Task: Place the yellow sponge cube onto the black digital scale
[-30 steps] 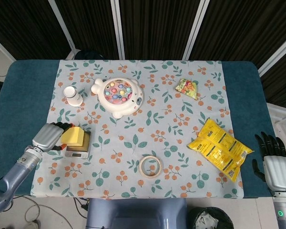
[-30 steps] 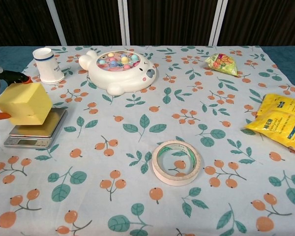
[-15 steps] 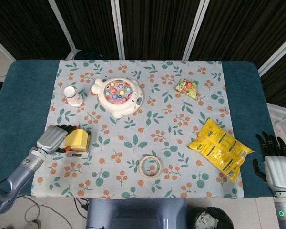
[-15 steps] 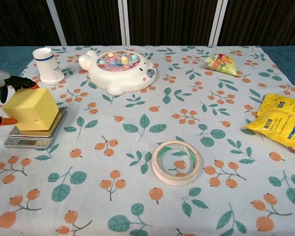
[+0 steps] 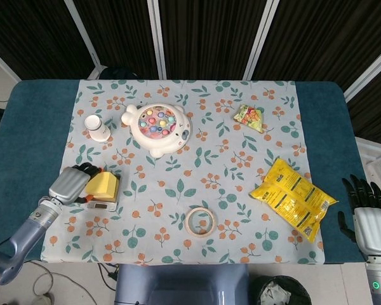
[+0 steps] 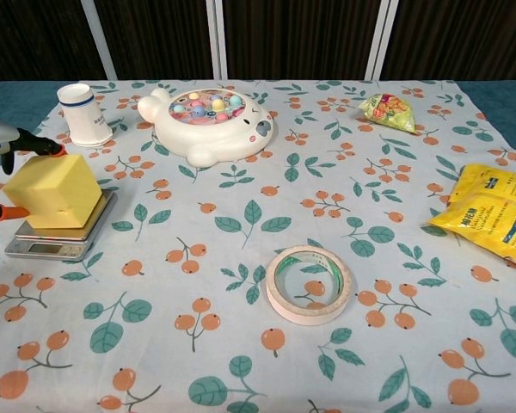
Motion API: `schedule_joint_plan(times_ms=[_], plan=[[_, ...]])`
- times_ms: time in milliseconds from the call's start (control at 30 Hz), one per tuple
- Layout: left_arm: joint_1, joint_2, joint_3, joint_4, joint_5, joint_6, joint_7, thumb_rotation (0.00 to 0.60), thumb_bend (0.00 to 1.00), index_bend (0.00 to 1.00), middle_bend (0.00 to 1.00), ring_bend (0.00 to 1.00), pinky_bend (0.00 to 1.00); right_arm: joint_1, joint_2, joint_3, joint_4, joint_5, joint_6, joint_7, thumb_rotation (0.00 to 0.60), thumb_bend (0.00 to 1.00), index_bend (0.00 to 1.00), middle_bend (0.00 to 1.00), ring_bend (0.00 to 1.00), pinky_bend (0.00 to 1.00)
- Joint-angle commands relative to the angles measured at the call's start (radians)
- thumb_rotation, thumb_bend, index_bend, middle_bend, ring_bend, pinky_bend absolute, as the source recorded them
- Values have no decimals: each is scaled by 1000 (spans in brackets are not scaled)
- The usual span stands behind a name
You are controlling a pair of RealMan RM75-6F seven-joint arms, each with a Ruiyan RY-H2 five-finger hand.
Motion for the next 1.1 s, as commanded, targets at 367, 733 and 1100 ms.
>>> schedule_joint_plan(times_ms=[367, 733, 1100], plan=[[6, 19, -18, -35, -53, -13, 101, 600, 220, 198, 76, 17, 294, 2, -3, -2, -3, 2, -6, -9, 600, 560, 0, 43, 36, 0], [7, 33, -31, -72, -53, -3, 103, 600, 208, 161, 40, 0, 278, 1, 1, -1, -8, 9, -8, -11, 600, 560, 0, 43, 36, 0], [44, 114, -62, -169, -4, 142, 118, 600, 208, 152, 37, 0, 270, 3, 11, -10, -21, 16, -31, -15, 600, 560, 0, 43, 36, 0]])
